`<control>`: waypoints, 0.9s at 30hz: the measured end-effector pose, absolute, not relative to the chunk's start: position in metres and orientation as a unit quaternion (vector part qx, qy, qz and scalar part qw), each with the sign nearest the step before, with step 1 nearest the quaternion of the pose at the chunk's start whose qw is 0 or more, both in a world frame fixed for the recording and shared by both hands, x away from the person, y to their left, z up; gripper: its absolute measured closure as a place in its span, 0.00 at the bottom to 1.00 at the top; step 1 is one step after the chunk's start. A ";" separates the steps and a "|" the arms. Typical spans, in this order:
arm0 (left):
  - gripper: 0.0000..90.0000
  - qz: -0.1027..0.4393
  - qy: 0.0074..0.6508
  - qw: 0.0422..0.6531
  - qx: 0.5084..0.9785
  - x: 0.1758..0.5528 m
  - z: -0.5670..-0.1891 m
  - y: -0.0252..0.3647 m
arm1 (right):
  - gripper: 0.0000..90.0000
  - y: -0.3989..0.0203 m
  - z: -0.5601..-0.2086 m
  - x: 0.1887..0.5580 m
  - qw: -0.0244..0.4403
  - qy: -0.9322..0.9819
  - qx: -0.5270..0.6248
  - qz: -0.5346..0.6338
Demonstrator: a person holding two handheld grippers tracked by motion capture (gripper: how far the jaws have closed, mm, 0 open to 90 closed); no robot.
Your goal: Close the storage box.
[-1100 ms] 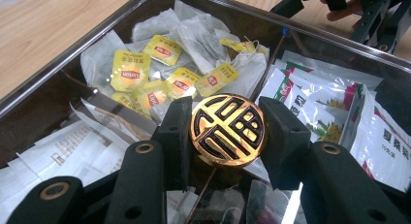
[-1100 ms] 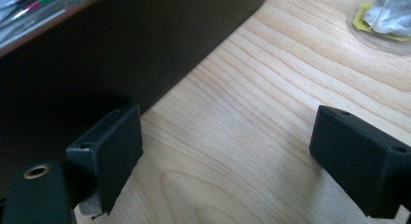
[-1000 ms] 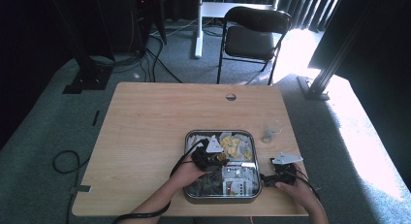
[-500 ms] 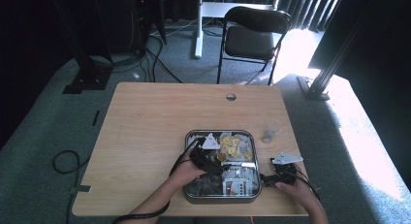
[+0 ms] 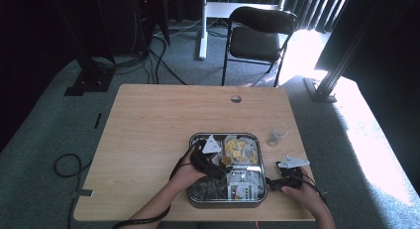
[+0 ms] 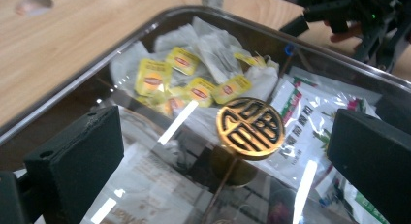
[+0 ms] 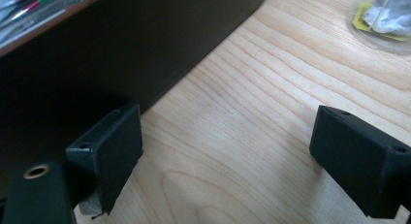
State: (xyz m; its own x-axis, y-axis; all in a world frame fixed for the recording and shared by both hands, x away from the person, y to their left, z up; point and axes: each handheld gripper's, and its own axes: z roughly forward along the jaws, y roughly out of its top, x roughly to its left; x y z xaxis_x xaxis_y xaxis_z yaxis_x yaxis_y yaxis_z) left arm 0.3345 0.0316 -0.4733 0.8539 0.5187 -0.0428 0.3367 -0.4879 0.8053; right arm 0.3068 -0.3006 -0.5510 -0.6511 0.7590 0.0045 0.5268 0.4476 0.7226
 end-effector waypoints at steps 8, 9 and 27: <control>0.00 0.120 0.264 0.442 0.848 0.336 -0.468 0.050 | 0.12 -0.301 -0.551 0.307 0.162 0.835 0.385 0.358; 0.00 0.119 0.267 0.445 0.846 0.337 -0.467 0.052 | 0.12 -0.301 -0.551 0.307 0.162 0.835 0.385 0.358; 0.00 0.163 0.333 0.444 0.816 0.348 -0.468 0.116 | 0.12 -0.301 -0.551 0.307 0.162 0.835 0.385 0.358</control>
